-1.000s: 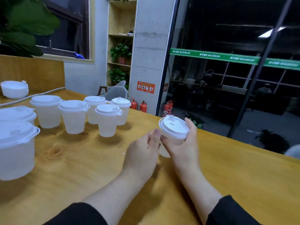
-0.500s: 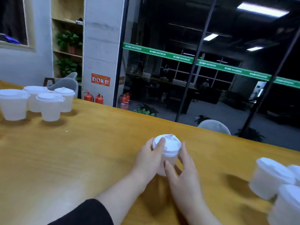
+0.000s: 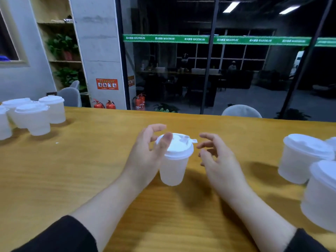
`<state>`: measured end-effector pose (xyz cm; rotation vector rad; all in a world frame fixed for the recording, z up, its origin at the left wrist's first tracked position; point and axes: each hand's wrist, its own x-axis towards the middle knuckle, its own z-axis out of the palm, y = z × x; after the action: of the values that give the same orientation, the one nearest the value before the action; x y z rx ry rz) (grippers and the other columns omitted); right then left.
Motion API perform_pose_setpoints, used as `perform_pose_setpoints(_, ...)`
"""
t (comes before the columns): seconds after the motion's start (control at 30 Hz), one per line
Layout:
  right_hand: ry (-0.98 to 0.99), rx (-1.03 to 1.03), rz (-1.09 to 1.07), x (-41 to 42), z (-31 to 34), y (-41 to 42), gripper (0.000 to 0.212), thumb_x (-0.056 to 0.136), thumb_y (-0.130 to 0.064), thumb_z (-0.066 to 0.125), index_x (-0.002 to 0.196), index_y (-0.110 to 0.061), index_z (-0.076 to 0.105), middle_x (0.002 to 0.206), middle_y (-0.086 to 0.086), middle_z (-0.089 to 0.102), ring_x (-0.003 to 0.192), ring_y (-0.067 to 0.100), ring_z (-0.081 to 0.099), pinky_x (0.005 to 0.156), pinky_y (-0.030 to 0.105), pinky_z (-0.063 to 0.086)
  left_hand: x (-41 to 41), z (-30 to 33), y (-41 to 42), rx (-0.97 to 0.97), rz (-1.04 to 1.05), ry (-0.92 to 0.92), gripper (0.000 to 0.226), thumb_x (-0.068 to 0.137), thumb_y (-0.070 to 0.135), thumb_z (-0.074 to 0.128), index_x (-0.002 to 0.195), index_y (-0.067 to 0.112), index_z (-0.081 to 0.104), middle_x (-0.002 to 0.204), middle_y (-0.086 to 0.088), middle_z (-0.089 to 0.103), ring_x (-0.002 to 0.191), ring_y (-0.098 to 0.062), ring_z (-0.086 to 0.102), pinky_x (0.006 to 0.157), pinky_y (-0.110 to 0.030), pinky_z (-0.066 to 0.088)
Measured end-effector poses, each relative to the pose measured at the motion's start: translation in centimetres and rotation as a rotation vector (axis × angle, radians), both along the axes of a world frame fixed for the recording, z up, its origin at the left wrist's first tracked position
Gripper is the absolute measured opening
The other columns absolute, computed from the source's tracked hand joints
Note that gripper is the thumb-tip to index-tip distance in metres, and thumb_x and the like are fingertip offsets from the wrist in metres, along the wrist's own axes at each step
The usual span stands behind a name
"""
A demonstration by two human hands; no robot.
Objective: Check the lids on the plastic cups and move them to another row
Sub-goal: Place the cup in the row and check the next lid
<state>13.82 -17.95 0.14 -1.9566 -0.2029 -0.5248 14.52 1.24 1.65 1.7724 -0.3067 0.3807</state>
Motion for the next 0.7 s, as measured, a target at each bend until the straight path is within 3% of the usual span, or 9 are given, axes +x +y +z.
perform_pose_setpoints(0.07,-0.01,-0.028,0.075,0.5,0.2,-0.4,0.038,0.101,-0.013,0.056,0.118,-0.047,0.058,0.105,-0.025,0.066,0.098,0.004,0.062,0.088,0.036,0.056,0.1,-0.3,-0.2,0.071,-0.035,0.025,0.071,0.067,0.083,0.058,0.127,0.044,0.055,0.126,0.017,0.062,0.111,0.001,0.06,0.078,-0.014,0.045)
perform_pose_setpoints(0.13,-0.02,-0.052,0.117,0.7,0.3,-0.6,0.034,0.102,-0.012,0.058,0.114,-0.044,0.064,0.105,-0.032,0.065,0.099,0.001,0.062,0.088,0.029,0.054,0.3,-0.3,-0.2,0.069,-0.057,0.057,0.07,0.064,0.075,0.066,0.125,0.042,0.056,0.115,0.019,0.068,0.103,0.003,0.064,0.073,-0.012,0.048)
perform_pose_setpoints(0.27,-0.103,-0.048,0.112,0.6,0.6,-0.9,0.028,0.099,-0.01,0.064,0.1,-0.036,0.074,0.102,-0.026,0.069,0.095,-0.003,0.064,0.079,0.011,0.046,0.7,-0.4,0.4,-0.006,-0.17,0.137,0.067,0.066,0.066,0.072,0.127,0.044,0.057,0.115,0.024,0.071,0.104,0.002,0.067,0.077,-0.015,0.051)
perform_pose_setpoints(0.47,-0.144,0.052,0.059,-0.3,1.6,-0.6,0.016,0.094,-0.021,0.071,0.086,-0.035,0.073,0.088,-0.025,0.071,0.069,-0.006,0.06,0.064,0.008,0.042,0.7,-0.6,0.8,-0.036,-0.209,0.18,0.039,0.087,0.045,0.054,0.125,0.042,0.059,0.117,0.015,0.072,0.108,-0.007,0.068,0.087,-0.024,0.054)
perform_pose_setpoints(0.57,-0.162,0.079,0.034,-0.8,2.3,-0.8,0.013,0.093,-0.026,0.073,0.082,-0.033,0.072,0.08,-0.024,0.071,0.073,-0.002,0.063,0.067,0.01,0.045,0.5,-0.5,0.7,-0.03,-0.245,0.193,0.032,0.09,0.04,0.048,0.117,0.044,0.064,0.116,0.006,0.072,0.108,-0.018,0.066,0.094,-0.037,0.051)
perform_pose_setpoints(0.7,-0.149,-0.007,0.078,-1.5,2.8,-0.9,0.013,0.097,-0.028,0.067,0.089,-0.033,0.075,0.09,-0.022,0.073,0.083,0.001,0.066,0.069,0.012,0.047,0.4,-0.6,0.6,-0.028,-0.271,0.188,0.03,0.088,0.04,0.048,0.113,0.045,0.065,0.118,-0.001,0.071,0.106,-0.022,0.066,0.089,-0.036,0.049)
